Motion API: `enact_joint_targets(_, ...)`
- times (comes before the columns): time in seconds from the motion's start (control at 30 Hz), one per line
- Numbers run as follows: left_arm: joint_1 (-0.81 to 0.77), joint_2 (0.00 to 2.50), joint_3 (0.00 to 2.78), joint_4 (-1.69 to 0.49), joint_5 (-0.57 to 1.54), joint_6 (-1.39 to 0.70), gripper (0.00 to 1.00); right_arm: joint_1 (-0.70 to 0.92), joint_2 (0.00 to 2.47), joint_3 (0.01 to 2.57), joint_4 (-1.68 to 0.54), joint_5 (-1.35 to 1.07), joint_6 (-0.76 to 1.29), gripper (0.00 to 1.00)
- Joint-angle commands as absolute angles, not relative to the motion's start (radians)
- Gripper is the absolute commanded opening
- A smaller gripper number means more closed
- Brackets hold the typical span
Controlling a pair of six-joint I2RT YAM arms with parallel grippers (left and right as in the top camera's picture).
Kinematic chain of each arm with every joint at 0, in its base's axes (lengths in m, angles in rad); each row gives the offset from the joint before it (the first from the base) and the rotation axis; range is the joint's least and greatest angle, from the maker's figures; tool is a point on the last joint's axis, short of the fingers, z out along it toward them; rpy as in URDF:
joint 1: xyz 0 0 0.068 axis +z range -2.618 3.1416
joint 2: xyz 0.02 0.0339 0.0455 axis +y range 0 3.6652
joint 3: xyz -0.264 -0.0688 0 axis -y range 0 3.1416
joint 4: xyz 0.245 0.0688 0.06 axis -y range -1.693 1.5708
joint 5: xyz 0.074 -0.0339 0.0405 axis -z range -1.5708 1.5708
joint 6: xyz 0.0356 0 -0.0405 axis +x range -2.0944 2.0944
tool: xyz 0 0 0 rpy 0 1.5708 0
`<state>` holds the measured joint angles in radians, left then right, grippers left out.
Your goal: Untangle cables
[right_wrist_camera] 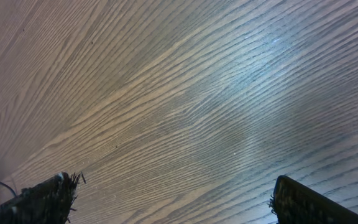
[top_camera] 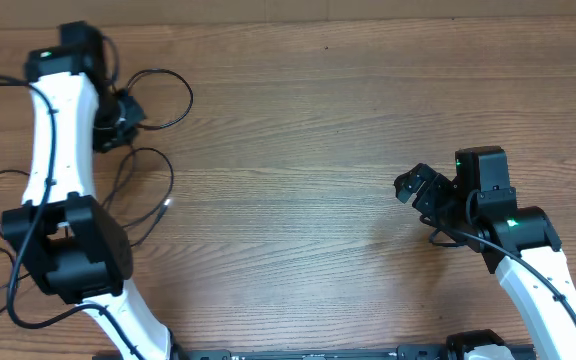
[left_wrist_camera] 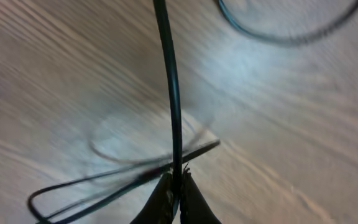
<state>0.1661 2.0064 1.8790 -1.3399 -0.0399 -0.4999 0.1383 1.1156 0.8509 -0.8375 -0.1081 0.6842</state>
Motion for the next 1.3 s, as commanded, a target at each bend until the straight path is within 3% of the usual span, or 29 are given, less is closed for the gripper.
enact_joint_targets(0.0, 0.104, 1.984, 1.858, -1.369, -0.036, -0.57, 0.04, 0.141, 1.113, 0.871, -0.833, -0.114, 0.679, 1.0)
enact_joint_targets(0.57, 0.026, 1.984, 1.458, -1.224, -0.03, -0.774, 0.06, 0.141, 1.113, 0.871, -0.833, -0.114, 0.679, 1.0)
enact_joint_targets(0.7, 0.028, 1.984, 1.43, -1.185, -0.082, -0.775, 0.29, 0.141, 1.113, 0.871, -0.833, -0.114, 0.679, 1.0)
enact_joint_targets(0.87, 0.028, 1.984, 1.43, -1.124, -0.107, -0.77, 0.73, 0.141, 1.113, 0.871, -0.833, -0.114, 0.679, 1.0)
enact_joint_targets(0.93, 0.028, 1.984, 1.439, -1.115, -0.113, -0.734, 0.84, 0.141, 1.113, 0.871, -0.833, -0.114, 0.679, 1.0)
enact_joint_targets(0.97, 0.031, 1.984, 1.45, -1.114, -0.123, -0.709, 0.96, 0.141, 1.113, 0.871, -0.833, -0.114, 0.679, 1.0)
enact_joint_targets(1.0, 0.035, 1.984, 1.463, -1.119, -0.134, -0.694, 1.0, 0.141, 1.113, 0.871, -0.833, -0.114, 0.679, 1.0)
enact_joint_targets(1.17, 0.08, 1.984, 1.59, -1.21, -0.2, -0.677, 1.0, 0.141, 1.113, 0.871, -0.833, -0.114, 0.679, 1.0)
enact_joint_targets(1.27, 0.105, 1.984, 1.678, -1.25, -0.089, -0.59, 1.0, 0.141, 1.113, 0.871, -0.833, -0.114, 0.679, 1.0)
